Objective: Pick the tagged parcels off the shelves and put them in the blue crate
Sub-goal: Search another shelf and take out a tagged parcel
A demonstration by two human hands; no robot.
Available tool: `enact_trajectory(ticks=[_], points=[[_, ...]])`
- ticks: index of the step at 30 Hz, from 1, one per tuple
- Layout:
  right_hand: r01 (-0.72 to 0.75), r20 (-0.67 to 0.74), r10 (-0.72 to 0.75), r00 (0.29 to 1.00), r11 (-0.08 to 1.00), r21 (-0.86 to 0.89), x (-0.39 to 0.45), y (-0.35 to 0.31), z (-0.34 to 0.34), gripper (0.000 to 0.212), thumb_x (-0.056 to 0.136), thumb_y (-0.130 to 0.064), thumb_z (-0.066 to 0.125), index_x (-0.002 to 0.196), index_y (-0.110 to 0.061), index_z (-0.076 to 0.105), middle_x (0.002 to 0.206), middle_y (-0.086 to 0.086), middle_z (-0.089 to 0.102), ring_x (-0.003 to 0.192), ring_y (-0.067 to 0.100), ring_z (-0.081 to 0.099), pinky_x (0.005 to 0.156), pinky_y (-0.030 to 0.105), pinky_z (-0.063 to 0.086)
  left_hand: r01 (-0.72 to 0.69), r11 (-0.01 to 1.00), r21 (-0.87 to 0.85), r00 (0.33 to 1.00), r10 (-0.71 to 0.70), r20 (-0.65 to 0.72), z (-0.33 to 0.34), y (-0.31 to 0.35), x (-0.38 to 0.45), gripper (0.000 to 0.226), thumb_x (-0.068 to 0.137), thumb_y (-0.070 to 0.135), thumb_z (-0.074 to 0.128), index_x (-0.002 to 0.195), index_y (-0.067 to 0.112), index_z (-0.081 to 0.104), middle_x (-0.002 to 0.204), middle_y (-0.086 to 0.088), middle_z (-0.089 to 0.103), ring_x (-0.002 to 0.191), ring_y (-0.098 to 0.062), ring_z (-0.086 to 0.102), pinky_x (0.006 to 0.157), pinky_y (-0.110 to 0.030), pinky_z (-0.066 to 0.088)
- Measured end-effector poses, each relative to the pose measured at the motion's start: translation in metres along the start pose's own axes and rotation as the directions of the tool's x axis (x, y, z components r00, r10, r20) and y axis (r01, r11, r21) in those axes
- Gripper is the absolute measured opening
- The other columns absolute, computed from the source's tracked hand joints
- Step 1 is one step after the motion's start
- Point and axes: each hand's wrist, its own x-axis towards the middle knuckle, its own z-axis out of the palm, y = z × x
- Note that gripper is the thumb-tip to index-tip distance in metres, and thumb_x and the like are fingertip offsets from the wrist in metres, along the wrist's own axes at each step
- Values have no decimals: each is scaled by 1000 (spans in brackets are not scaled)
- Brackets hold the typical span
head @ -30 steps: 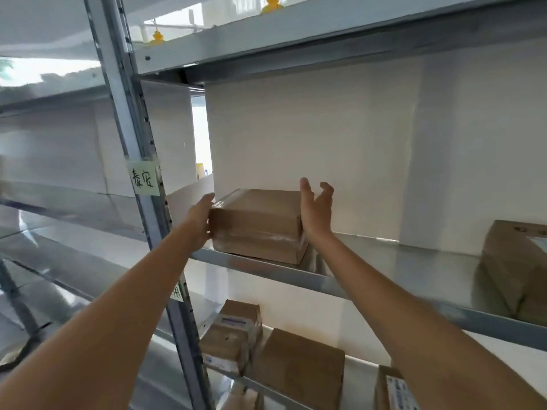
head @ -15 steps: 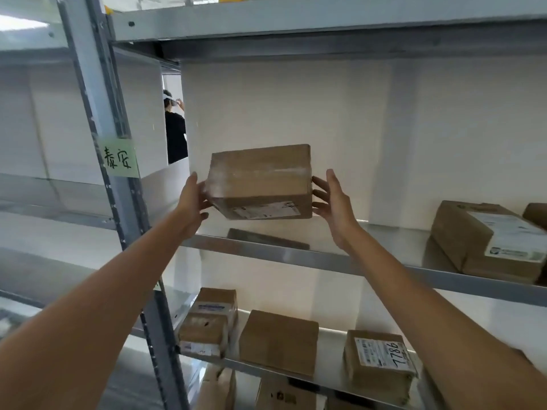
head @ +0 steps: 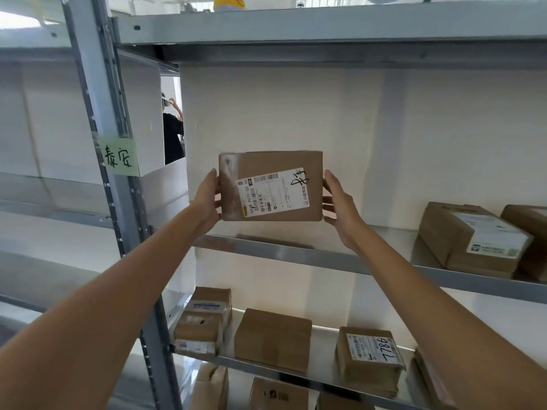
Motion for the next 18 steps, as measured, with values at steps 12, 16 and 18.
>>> enact_trajectory(ticks=[12,16,18], points=[[1,-90,-10,996,995,-100,-4,16,-9,49,88,-62,47,125,-32,59,114,-6,62,106,22,61,88,42,52,-81,963,256,994,97,-49,9,-19,7,41,100,38,35,131,14,48,124,-4,52,114,-25,51,97,-37,44],[-29,-174,0,985,985,-168,-5,32,-8,49,91,-58,45,125,-26,60,118,-3,63,111,24,59,96,45,50,-8,964,267,1000,11,-11,17,-34,9,46,100,46,38,135,15,44,123,-3,48,115,-25,49,104,-41,44],[-18,-218,-29,975,978,-207,-3,36,-6,51,92,-57,44,125,-22,60,123,0,63,113,24,57,98,46,48,5,971,240,1000,-1,-16,20,-37,12,46,100,46,38,133,15,45,124,-4,49,114,-27,50,102,-42,46]])
